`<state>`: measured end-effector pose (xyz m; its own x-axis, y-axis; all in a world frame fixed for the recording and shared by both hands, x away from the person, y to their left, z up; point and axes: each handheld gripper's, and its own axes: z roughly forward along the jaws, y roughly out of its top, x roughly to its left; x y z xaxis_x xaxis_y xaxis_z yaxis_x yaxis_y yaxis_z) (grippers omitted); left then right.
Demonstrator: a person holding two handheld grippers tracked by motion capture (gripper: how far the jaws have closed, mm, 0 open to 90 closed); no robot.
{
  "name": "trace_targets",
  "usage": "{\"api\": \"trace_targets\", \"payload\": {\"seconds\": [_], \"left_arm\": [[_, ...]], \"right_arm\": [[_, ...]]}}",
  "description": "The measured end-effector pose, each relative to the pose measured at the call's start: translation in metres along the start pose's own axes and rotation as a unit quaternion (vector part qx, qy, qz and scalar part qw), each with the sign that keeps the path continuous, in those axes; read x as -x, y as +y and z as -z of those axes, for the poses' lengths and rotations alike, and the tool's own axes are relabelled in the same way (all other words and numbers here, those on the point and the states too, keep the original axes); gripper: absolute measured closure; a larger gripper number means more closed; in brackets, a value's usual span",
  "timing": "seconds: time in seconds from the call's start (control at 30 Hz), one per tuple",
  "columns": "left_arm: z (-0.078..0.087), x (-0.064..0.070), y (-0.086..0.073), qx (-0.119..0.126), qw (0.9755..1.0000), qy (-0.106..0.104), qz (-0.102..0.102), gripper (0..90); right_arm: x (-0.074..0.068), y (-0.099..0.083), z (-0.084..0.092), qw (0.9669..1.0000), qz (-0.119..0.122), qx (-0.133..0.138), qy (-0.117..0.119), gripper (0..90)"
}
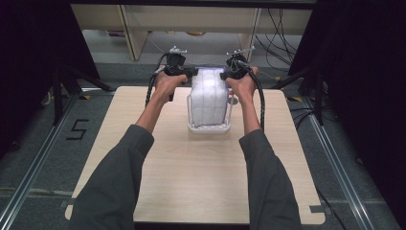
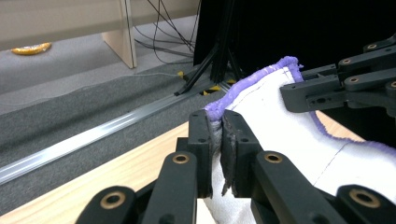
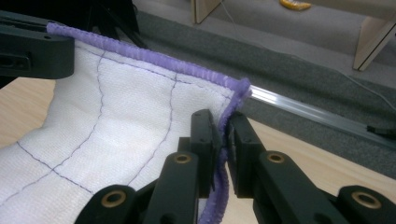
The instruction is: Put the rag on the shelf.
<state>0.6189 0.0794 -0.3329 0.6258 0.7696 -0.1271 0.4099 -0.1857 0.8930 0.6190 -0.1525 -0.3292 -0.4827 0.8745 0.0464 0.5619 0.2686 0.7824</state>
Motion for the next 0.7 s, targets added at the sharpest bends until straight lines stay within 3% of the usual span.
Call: {"api": "trace_targets", "payload": {"seconds": [0.23, 0.33, 0.53, 0.7], "left_arm": [[-0.002, -0.001, -0.007, -0.01, 0.9999, 0.004, 0.007, 80.0], [-0.001, -0.005, -0.011, -0.018, 0.9997, 0.014, 0.011, 74.4], [0.007, -0.015, -0.019, -0.032, 0.9992, 0.014, 0.018, 69.1], [0.021, -0.018, -0.021, -0.05, 0.9984, 0.026, 0.007, 65.4]], "right_arm": [[0.003, -0.006, -0.004, 0.9999, -0.01, -0.012, -0.004, 74.4], [0.005, -0.007, -0.005, 0.9996, -0.024, -0.015, -0.009, 63.6], [0.009, -0.008, 0.0, 0.9994, -0.031, -0.011, -0.012, 61.0], [0.015, -0.006, 0.011, 0.9996, -0.025, -0.004, -0.01, 59.0]]}}
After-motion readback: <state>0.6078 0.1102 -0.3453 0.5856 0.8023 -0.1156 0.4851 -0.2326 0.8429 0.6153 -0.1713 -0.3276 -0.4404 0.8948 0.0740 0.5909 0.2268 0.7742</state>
